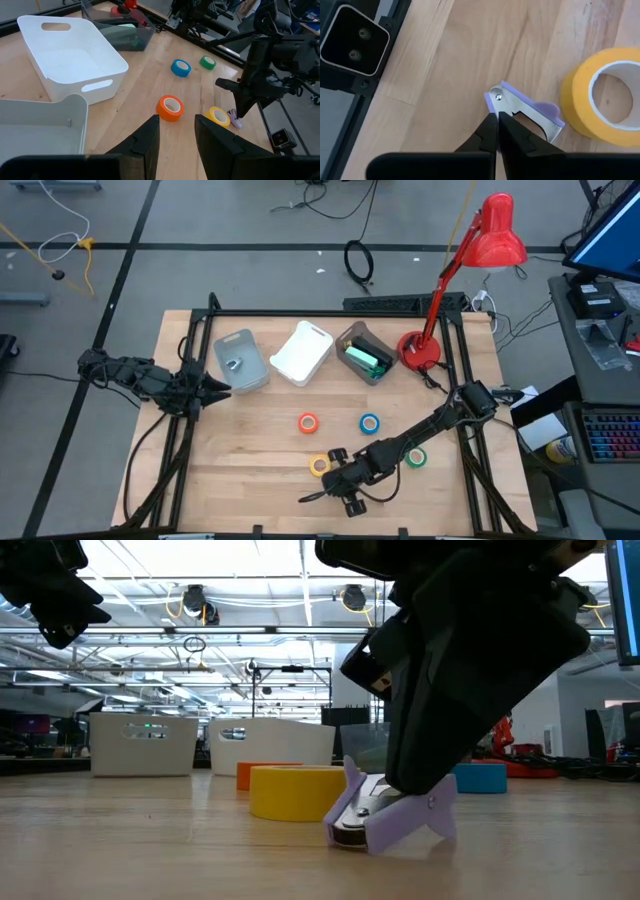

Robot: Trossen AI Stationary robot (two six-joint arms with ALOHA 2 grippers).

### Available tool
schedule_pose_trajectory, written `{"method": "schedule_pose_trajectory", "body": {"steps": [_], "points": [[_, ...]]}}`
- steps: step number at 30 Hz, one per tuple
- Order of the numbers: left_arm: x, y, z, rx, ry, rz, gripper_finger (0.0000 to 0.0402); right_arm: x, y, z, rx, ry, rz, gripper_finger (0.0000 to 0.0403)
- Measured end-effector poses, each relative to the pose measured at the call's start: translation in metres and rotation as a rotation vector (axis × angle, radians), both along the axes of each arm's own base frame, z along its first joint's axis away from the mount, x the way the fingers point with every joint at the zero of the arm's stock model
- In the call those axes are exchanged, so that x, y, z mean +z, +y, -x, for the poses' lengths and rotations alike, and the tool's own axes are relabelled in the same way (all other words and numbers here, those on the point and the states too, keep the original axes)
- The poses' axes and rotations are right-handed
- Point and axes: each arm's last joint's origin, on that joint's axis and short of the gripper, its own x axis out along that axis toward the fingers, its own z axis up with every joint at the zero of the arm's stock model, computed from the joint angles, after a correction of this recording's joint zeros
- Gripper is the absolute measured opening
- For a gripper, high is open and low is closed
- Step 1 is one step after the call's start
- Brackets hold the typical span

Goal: Pick and place Stapler, Stapler remover, tape
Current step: Put the purple staple remover into the gray bin

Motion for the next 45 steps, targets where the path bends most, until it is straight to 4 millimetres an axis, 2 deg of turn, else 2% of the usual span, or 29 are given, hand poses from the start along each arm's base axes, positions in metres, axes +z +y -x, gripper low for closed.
{"method": "schedule_pose_trajectory", "body": {"steps": [9, 16, 21, 28, 33, 45], "points": [[0.0, 0.0, 0.0, 0.001, 0.0, 0.004, 0.0127, 0.007, -0.001, 0.004, -0.043, 0.038, -0.039, 0.0001], [0.007, -0.001, -0.003, 0.003, -0.075, 0.043, 0.0127, 0.03, -0.004, 0.008, -0.056, 0.006, -0.078, 0.0001], [0.017, -0.002, -0.005, -0.002, -0.171, 0.06, 0.0127, 0.047, -0.013, 0.008, -0.077, -0.024, -0.096, 0.0001], [0.021, -0.002, -0.006, 0.0, -0.216, 0.086, 0.0127, 0.053, -0.034, -0.001, -0.115, -0.049, -0.093, 0.0001], [0.019, -0.004, -0.012, 0.011, -0.178, 0.11, 0.0127, 0.056, -0.055, -0.013, -0.14, -0.077, -0.142, 0.0001], [0.005, -0.022, -0.056, 0.003, 0.012, 0.082, 0.0127, 0.073, -0.106, -0.044, -0.208, -0.201, -0.415, 0.0001]]}}
